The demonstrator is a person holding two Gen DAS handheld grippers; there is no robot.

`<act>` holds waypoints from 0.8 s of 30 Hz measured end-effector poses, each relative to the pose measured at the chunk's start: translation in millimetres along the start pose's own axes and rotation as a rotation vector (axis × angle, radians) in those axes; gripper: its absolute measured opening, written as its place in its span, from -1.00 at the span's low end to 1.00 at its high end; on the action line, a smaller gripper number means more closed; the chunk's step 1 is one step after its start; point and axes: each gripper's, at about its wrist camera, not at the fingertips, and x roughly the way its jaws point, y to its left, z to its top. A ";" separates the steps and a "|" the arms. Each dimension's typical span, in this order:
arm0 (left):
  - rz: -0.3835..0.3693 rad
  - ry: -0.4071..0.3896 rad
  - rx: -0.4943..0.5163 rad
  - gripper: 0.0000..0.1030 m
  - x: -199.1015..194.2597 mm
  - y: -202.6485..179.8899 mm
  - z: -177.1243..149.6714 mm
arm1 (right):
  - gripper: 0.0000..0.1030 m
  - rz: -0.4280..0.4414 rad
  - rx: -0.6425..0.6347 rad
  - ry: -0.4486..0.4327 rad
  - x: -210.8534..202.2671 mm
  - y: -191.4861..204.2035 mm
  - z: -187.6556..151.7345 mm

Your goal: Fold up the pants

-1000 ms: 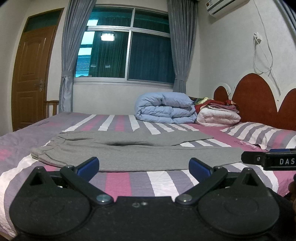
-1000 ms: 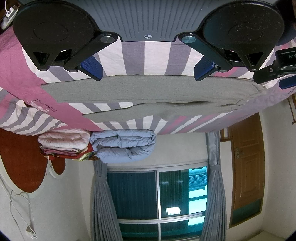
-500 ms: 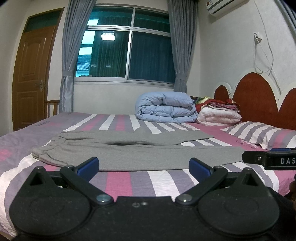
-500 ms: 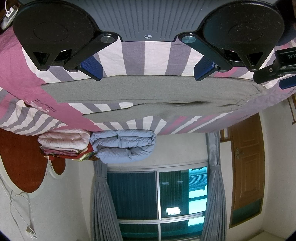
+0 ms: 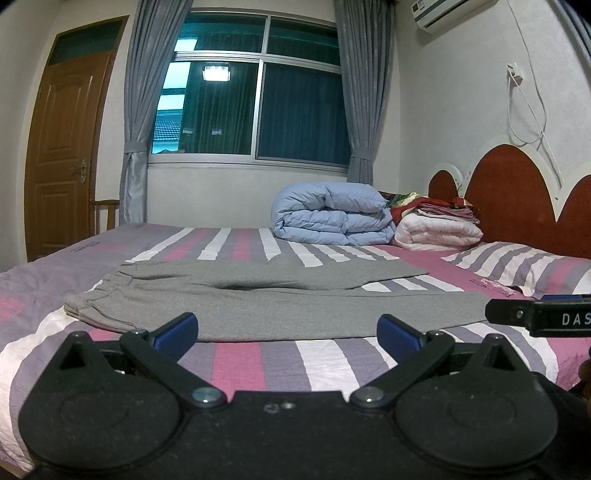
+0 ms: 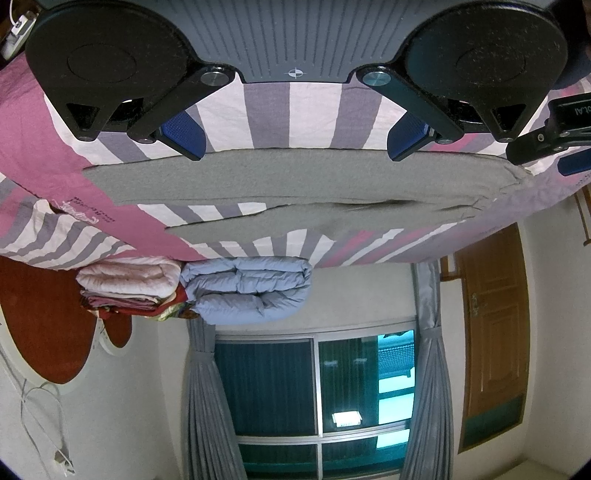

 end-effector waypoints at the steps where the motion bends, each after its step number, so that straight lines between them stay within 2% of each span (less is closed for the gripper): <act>1: -0.001 0.000 0.000 0.88 0.0 0.2 0.0 | 1.00 0.001 0.001 0.000 0.2 1.0 -0.1; 24: 0.000 0.000 0.003 0.88 0.0 -0.2 0.0 | 1.00 0.000 0.000 0.001 -1.2 0.6 0.2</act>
